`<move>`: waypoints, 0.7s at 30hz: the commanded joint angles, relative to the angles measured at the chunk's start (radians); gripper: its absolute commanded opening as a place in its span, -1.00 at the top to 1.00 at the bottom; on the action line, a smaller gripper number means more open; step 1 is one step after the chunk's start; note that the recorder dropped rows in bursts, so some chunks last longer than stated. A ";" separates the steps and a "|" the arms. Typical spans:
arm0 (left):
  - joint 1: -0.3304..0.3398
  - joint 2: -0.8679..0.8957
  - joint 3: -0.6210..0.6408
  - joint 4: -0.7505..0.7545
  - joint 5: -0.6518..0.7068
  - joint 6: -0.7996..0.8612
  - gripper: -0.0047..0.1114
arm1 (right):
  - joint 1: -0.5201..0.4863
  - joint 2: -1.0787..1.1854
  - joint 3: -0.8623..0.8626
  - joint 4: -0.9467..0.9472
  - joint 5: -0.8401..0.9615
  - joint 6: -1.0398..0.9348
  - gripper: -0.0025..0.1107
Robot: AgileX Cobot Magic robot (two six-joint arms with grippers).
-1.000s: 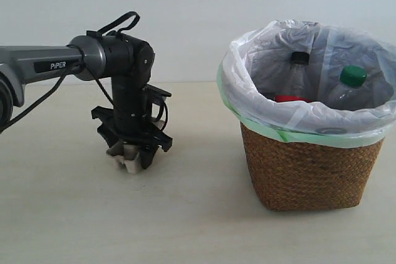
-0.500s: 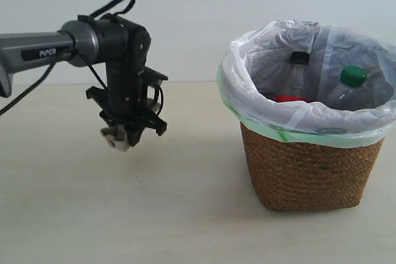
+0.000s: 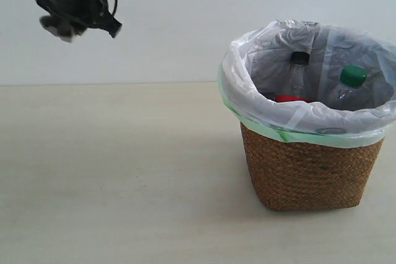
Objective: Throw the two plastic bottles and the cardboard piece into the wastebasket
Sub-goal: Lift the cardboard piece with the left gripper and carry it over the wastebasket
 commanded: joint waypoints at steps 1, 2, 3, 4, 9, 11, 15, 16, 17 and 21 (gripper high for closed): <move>0.002 -0.041 -0.006 0.113 0.014 -0.053 0.85 | -0.005 -0.005 0.000 -0.002 -0.009 0.000 0.96; 0.002 -0.043 -0.006 0.113 0.014 -0.053 0.85 | -0.005 -0.005 0.000 -0.002 -0.009 0.000 0.96; 0.002 -0.044 -0.006 0.101 0.012 -0.053 0.85 | -0.005 -0.005 0.000 -0.002 -0.009 0.000 0.96; 0.002 -0.044 -0.006 0.084 0.010 -0.053 0.85 | -0.005 -0.005 0.000 -0.002 -0.009 0.000 0.96; 0.002 -0.012 -0.006 -0.137 -0.024 0.080 0.85 | -0.005 -0.005 0.000 -0.002 -0.009 0.000 0.96; -0.002 0.007 -0.006 -0.271 -0.047 0.146 0.85 | -0.005 -0.005 0.000 -0.002 -0.009 0.000 0.96; -0.020 -0.004 -0.006 -0.679 -0.162 0.398 0.85 | -0.005 -0.005 0.000 -0.002 -0.009 0.000 0.96; -0.032 -0.016 -0.006 -0.812 -0.212 0.507 0.85 | -0.005 -0.005 0.000 -0.002 -0.009 0.000 0.96; -0.040 -0.029 -0.008 -0.941 -0.241 0.582 0.84 | -0.005 -0.005 0.000 -0.002 -0.009 0.000 0.96; -0.085 -0.059 -0.053 -1.352 -0.324 0.779 0.51 | -0.005 -0.005 0.000 -0.002 -0.009 0.000 0.96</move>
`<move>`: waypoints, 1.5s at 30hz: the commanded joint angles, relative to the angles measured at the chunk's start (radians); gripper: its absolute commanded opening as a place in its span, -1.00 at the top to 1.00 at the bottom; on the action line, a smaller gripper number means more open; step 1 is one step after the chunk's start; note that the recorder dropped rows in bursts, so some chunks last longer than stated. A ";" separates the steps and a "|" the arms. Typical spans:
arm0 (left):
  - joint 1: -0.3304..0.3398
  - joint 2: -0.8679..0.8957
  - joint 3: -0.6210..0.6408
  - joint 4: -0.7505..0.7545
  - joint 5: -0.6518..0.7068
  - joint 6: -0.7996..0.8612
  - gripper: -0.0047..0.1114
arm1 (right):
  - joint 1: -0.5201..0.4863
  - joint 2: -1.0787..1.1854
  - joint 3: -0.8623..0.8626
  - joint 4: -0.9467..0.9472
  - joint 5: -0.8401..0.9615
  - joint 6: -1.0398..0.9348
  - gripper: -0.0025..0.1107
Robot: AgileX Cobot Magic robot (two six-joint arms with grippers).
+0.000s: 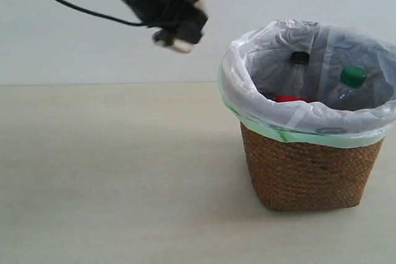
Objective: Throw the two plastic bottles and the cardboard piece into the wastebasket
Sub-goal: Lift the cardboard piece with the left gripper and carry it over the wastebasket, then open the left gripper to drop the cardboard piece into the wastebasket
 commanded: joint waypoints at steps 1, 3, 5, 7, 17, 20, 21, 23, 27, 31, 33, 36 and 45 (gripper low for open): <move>-0.055 -0.048 -0.064 -0.465 -0.101 0.195 0.24 | -0.005 -0.005 0.000 -0.002 -0.009 0.000 0.96; -0.079 -0.048 -0.089 -0.561 -0.117 0.230 -0.44 | -0.005 -0.005 0.000 -0.002 -0.009 0.000 0.96; -0.104 -0.048 -0.089 -0.615 -0.162 0.202 -0.94 | -0.005 -0.005 0.000 -0.002 -0.009 0.000 0.96; -0.126 -0.048 -0.089 -0.617 -0.175 0.209 -0.87 | -0.005 -0.005 0.000 -0.002 -0.009 0.000 0.96; -0.132 -0.034 -0.089 -0.530 -0.177 0.209 -0.85 | -0.005 -0.005 0.000 -0.002 -0.009 0.000 0.96; -0.132 -0.034 -0.089 -0.497 -0.155 0.209 -0.84 | -0.005 -0.005 0.000 -0.002 -0.009 0.000 0.96; -0.132 -0.034 -0.089 -0.486 -0.146 0.209 -0.82 | -0.005 -0.005 0.000 -0.002 -0.009 0.000 0.96; -0.132 -0.034 -0.089 -0.459 -0.125 0.199 -0.65 | -0.005 -0.005 0.000 -0.002 -0.009 0.000 0.96; -0.132 -0.034 -0.089 -0.401 -0.058 0.161 0.30 | -0.005 -0.005 0.000 -0.002 -0.009 0.000 0.96; -0.132 -0.034 -0.089 -0.373 0.030 0.169 0.82 | -0.005 -0.005 0.000 -0.002 -0.009 0.000 0.96; -0.130 -0.034 -0.089 -0.358 0.067 0.167 0.83 | -0.005 -0.005 0.000 -0.002 -0.009 0.000 0.96; -0.128 -0.054 -0.089 -0.251 0.147 0.153 0.85 | -0.005 -0.005 0.000 -0.002 -0.009 0.000 0.96; -0.030 -0.166 -0.089 -0.086 0.282 0.073 0.85 | -0.005 -0.005 0.000 -0.002 -0.009 0.000 0.96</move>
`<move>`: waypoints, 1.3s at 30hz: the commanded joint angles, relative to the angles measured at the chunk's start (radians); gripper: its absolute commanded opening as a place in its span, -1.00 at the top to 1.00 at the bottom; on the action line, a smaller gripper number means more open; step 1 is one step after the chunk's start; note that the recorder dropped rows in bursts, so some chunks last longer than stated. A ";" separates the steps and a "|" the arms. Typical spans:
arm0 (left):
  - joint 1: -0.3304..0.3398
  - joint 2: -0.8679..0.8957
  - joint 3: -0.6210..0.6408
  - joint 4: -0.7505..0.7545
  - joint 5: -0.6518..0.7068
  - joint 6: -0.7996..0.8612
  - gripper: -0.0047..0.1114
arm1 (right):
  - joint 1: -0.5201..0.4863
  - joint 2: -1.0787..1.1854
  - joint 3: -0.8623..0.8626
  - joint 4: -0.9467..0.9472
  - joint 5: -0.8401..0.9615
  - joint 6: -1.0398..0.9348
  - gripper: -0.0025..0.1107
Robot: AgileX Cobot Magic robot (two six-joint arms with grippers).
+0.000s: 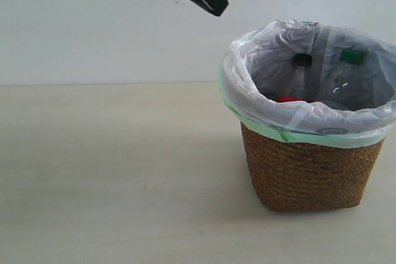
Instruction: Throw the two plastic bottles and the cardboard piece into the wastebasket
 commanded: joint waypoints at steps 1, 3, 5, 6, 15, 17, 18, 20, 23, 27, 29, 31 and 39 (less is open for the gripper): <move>0.069 -0.069 -0.003 0.026 0.049 -0.017 0.85 | -0.005 -0.005 0.000 -0.002 -0.009 0.000 0.96; 0.128 -0.108 -0.003 0.028 0.049 -0.024 0.85 | -0.005 -0.005 0.000 -0.002 -0.011 0.000 0.96; 0.194 -0.143 -0.003 0.028 0.049 -0.031 0.85 | -0.005 -0.005 0.000 -0.002 -0.011 0.000 0.96; 0.232 -0.163 -0.003 0.028 0.049 -0.034 0.85 | -0.005 -0.005 0.000 -0.002 -0.011 0.000 0.96; 0.365 -0.224 0.010 0.002 0.049 -0.099 0.85 | -0.005 -0.005 0.000 -0.002 -0.011 0.000 0.96; 0.371 -0.255 0.058 -0.006 0.049 -0.099 0.85 | -0.005 -0.005 0.000 -0.002 -0.011 0.000 0.96; 0.373 -0.271 0.086 -0.004 0.049 -0.099 0.85 | -0.005 -0.005 0.000 -0.002 -0.011 0.000 0.96; 0.377 -0.307 0.146 -0.007 0.037 -0.099 0.85 | -0.005 -0.005 0.000 -0.002 -0.011 0.000 0.96; 0.382 -0.382 0.272 -0.008 -0.085 -0.099 0.85 | -0.005 -0.005 0.000 -0.002 -0.011 0.000 0.96; 0.382 -0.504 0.447 -0.013 -0.245 -0.094 0.85 | -0.005 -0.005 0.000 -0.002 -0.011 0.000 0.96; 0.382 -0.569 0.528 -0.013 -0.306 -0.094 0.85 | -0.005 -0.005 0.000 -0.002 -0.011 0.000 0.96; 0.382 -0.631 0.619 -0.013 -0.369 -0.094 0.85 | -0.005 -0.005 0.000 -0.002 -0.011 0.000 0.96; 0.382 -0.863 0.969 -0.016 -0.678 -0.094 0.85 | -0.005 -0.005 0.000 -0.002 -0.011 0.000 0.96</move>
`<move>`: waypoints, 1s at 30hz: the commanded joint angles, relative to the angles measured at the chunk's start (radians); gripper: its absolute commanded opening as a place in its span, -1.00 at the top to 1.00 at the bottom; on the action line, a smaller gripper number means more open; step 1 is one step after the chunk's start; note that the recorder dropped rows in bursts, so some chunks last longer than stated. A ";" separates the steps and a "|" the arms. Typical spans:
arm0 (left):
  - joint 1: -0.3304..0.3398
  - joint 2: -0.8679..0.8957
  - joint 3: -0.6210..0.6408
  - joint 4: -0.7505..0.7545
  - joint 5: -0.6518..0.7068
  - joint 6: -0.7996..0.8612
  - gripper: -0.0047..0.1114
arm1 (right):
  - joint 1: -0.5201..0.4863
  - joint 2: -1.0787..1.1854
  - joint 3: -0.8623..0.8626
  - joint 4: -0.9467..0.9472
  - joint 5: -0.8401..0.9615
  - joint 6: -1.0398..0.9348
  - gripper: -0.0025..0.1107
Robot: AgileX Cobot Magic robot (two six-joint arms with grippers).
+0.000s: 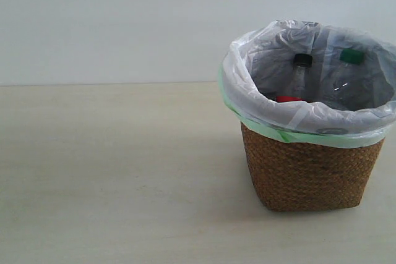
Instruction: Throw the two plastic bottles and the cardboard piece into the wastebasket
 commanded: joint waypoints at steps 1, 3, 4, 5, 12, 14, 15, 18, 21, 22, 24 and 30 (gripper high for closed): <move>0.003 -0.126 0.172 -0.010 -0.168 -0.004 0.85 | -0.005 -0.005 0.000 -0.002 -0.011 0.000 0.96; 0.003 -0.174 0.257 -0.015 -0.236 -0.004 0.85 | -0.005 -0.005 0.000 -0.002 -0.011 0.000 0.96; 0.003 -0.226 0.336 -0.015 -0.296 -0.004 0.85 | -0.005 -0.005 0.000 -0.002 -0.011 0.000 0.96; 0.003 -0.247 0.367 -0.015 -0.316 -0.006 0.85 | -0.005 -0.005 0.000 -0.002 -0.011 0.000 0.96; 0.003 -0.436 0.605 -0.071 -0.460 -0.015 0.85 | -0.005 -0.005 0.000 -0.002 -0.011 0.000 0.96; 0.003 -0.505 0.672 -0.076 -0.472 -0.017 0.85 | -0.005 -0.005 0.000 -0.002 -0.011 0.000 0.96; 0.003 -0.547 0.712 -0.082 -0.466 -0.017 0.85 | -0.005 -0.005 0.000 -0.002 -0.011 0.000 0.96; 0.003 -0.630 0.800 -0.097 -0.464 -0.024 0.85 | -0.005 -0.005 0.000 -0.002 -0.011 0.000 0.96; 0.003 -0.696 0.884 -0.097 -0.450 -0.085 0.85 | -0.005 -0.005 0.000 -0.002 -0.008 0.000 0.96; 0.003 -0.706 0.903 -0.097 -0.448 -0.085 0.85 | -0.005 -0.005 0.000 -0.002 -0.008 0.000 0.96; 0.003 -0.707 0.910 -0.097 -0.446 -0.085 0.85 | -0.005 -0.005 0.000 -0.002 -0.008 0.000 0.96; 0.003 -0.707 0.910 -0.097 -0.446 -0.085 0.85 | -0.005 -0.005 0.000 -0.002 -0.008 0.000 0.96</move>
